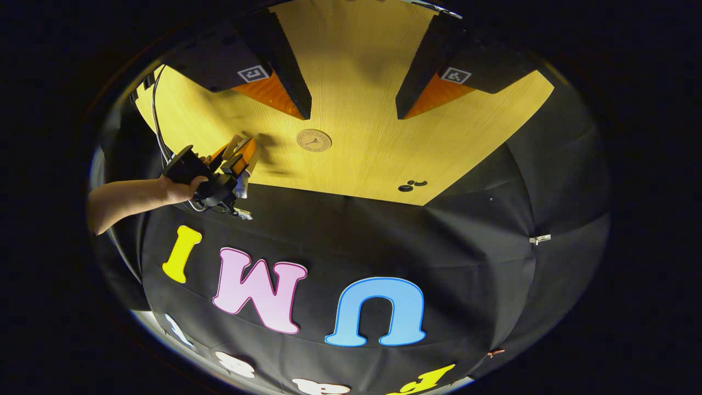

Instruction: Put the toothbrush and toothpaste on the desktop into the cup, then pick up the cup and place it on the coaster on the desktop.

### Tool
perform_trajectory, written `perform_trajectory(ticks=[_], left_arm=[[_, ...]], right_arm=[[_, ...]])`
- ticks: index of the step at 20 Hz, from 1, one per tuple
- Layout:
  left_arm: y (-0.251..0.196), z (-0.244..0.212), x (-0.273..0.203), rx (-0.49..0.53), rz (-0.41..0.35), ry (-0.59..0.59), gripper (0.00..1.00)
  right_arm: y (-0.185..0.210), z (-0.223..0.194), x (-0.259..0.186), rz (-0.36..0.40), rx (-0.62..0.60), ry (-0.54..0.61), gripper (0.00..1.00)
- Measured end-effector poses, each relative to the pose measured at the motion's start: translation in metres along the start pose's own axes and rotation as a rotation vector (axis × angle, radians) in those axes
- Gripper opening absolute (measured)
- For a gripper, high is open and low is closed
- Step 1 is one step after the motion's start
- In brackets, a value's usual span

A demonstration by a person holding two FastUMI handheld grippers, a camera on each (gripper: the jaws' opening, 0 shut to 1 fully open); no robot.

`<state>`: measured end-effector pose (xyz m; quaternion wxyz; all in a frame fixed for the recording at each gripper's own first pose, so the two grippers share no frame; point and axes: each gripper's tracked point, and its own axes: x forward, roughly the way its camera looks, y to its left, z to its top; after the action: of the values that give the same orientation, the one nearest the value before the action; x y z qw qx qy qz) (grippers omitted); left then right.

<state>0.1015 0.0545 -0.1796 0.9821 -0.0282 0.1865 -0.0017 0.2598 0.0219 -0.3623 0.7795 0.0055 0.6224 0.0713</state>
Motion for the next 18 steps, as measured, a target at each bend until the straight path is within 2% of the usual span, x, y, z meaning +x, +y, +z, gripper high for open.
perform_trajectory(ticks=[1, 2, 5, 6, 7, 8, 10, 13, 14, 18], left_arm=[[0.0, -0.002, 0.001, 0.0, 0.0, 0.003, 0.97], [-0.001, -0.003, 0.001, 0.001, -0.001, 0.007, 0.98], [-0.007, -0.007, 0.002, -0.019, -0.014, 0.022, 0.98], [-0.01, -0.008, 0.003, -0.025, -0.02, 0.027, 0.98], [-0.011, -0.009, 0.004, -0.025, -0.022, 0.031, 0.98], [-0.012, -0.01, 0.005, -0.022, -0.019, 0.033, 0.97], [-0.014, -0.01, 0.004, -0.018, -0.021, 0.039, 0.98], [-0.017, -0.014, 0.006, -0.022, -0.025, 0.053, 0.98], [-0.017, -0.016, 0.006, -0.03, -0.025, 0.059, 0.98], [-0.02, -0.016, 0.007, -0.067, -0.019, 0.061, 0.98]], right_arm=[[0.001, 0.0, 0.001, 0.001, 0.002, 0.005, 0.9], [0.003, -0.002, 0.001, 0.008, 0.003, 0.011, 0.86], [0.005, -0.002, 0.002, 0.007, 0.003, 0.014, 0.86], [0.004, -0.003, 0.002, 0.005, 0.001, 0.013, 0.75], [0.003, -0.003, 0.002, 0.011, 0.006, 0.018, 0.72], [0.004, -0.003, 0.003, 0.013, 0.013, 0.018, 0.55], [0.002, -0.003, 0.003, 0.01, 0.016, 0.02, 0.55], [-0.001, -0.004, 0.001, -0.006, 0.026, 0.028, 0.31], [0.0, -0.004, 0.002, -0.004, 0.021, 0.029, 0.36], [0.002, -0.004, 0.002, 0.004, 0.009, 0.031, 0.36]])
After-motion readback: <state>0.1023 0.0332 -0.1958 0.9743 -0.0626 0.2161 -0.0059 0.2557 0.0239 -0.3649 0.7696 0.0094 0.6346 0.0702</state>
